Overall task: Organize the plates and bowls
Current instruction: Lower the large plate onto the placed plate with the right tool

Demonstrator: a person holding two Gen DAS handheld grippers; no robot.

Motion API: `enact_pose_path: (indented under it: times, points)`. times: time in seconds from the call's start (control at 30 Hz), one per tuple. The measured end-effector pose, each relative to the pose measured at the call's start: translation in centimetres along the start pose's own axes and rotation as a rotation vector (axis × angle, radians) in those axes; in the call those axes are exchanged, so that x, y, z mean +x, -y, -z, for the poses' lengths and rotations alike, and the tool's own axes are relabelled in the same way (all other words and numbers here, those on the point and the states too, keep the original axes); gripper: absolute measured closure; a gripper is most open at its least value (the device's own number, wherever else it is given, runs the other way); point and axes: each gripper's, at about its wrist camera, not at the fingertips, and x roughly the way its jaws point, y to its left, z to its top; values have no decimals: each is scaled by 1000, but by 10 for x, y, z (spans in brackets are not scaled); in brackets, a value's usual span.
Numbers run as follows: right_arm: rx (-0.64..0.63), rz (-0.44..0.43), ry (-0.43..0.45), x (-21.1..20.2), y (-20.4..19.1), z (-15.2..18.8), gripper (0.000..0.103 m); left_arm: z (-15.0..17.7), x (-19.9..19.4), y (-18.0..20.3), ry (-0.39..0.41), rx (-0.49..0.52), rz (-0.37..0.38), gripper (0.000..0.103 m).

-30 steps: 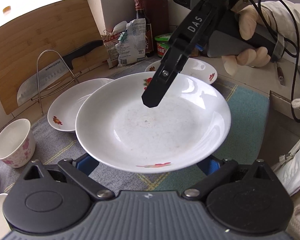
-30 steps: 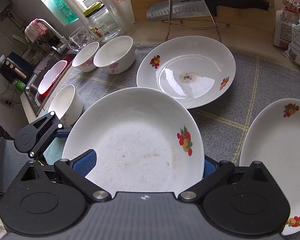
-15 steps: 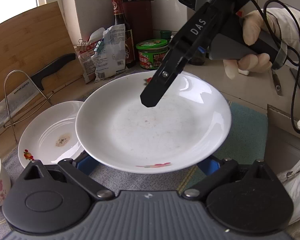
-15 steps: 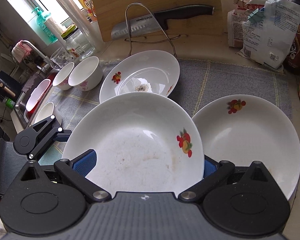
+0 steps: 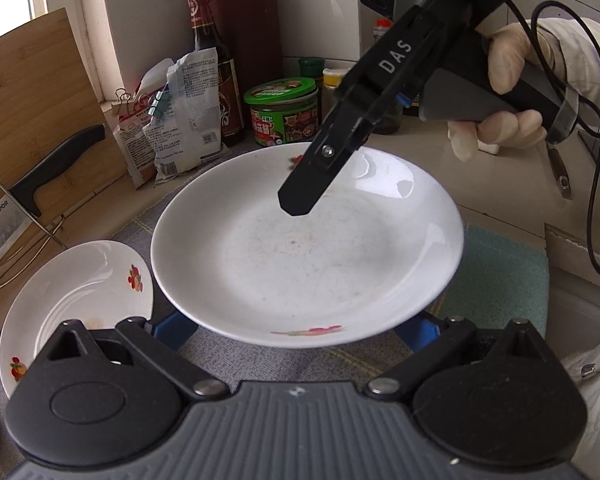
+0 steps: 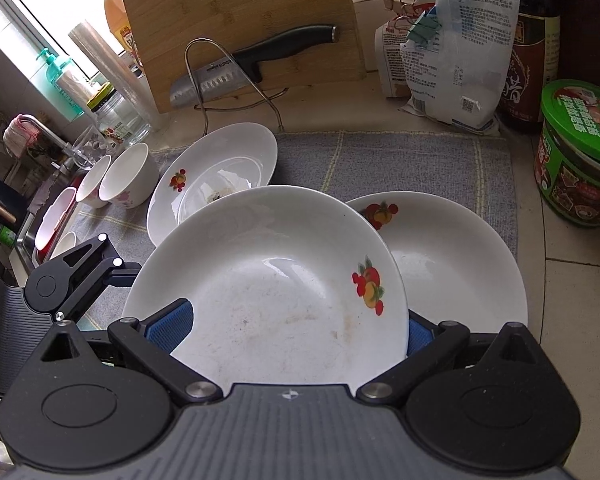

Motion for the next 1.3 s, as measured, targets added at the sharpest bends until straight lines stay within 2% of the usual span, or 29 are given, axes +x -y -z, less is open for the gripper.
enact_pose_path:
  times: [0.4, 0.73, 1.3]
  points:
    - [36, 8, 2, 1, 28, 3, 0, -8, 21, 0, -20, -2, 15, 1]
    - [71, 10, 5, 8, 45, 5, 0, -12, 32, -4, -25, -22, -4, 1]
    - [94, 28, -3, 11, 55, 11, 0, -15, 43, -4, -42, 46, -10, 1]
